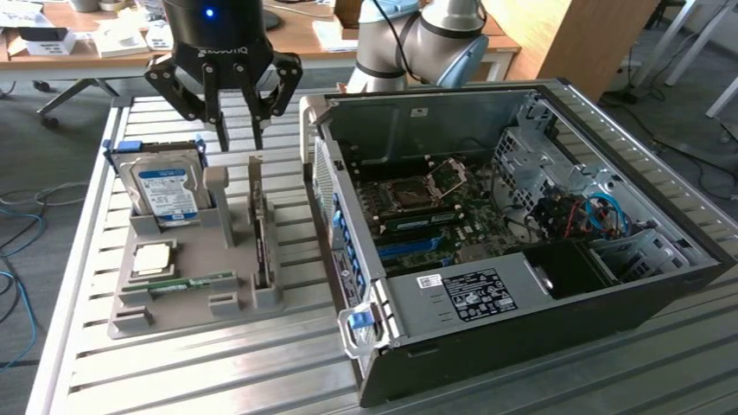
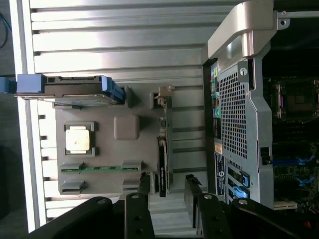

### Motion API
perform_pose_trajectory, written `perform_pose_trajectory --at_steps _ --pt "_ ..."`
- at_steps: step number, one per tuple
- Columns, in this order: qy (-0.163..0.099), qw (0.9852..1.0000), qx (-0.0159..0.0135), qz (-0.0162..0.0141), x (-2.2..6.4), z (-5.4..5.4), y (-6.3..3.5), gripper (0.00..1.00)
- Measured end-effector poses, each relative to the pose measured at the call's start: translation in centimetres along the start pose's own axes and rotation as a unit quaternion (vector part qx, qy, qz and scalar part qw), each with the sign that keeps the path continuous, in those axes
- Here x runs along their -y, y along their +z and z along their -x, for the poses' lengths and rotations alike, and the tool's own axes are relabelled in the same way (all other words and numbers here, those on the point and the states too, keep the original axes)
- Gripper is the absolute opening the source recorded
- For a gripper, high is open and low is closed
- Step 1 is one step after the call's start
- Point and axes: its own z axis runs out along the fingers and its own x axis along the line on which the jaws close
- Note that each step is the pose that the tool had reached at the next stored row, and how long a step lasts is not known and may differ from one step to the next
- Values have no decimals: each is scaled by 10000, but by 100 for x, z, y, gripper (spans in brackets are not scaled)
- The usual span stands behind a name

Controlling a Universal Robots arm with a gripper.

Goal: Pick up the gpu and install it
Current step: 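Pick up the gpu and move the gpu toward the slot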

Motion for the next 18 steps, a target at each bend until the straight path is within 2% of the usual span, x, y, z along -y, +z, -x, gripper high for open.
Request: perform_pose_trajectory --at_steps 10,18 --pt "0 10000 0 0 1 0 10 42" --pt "0 10000 0 0 5 -3 115 42"
